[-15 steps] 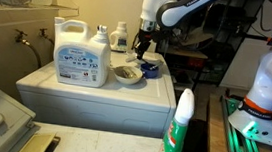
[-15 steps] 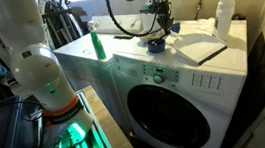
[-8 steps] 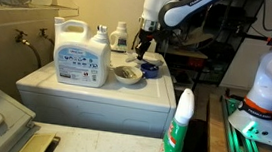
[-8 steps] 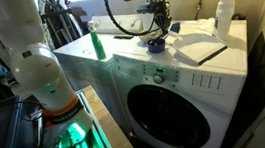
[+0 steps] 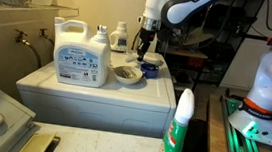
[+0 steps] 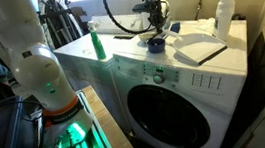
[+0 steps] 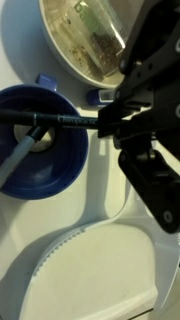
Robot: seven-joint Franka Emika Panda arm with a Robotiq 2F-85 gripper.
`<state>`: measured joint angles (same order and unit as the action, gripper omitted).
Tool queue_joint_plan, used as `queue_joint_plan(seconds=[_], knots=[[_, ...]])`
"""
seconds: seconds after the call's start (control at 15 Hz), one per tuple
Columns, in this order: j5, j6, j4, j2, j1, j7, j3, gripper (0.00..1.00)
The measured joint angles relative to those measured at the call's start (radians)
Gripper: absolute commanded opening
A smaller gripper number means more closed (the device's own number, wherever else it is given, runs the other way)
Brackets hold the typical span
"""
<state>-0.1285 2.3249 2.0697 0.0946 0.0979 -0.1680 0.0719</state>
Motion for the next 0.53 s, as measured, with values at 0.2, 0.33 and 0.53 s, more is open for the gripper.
queue_joint_plan(seconds=[0.2, 0.33, 0.53], knots=[[0.003, -0.005, 0.0, -0.006, 0.0, 0.058, 0.006, 0.03], [0.001, -0.024, 0.0, -0.012, 0.0, 0.111, 0.006, 0.03], [0.001, -0.052, 0.0, -0.014, 0.0, 0.168, 0.008, 0.03]])
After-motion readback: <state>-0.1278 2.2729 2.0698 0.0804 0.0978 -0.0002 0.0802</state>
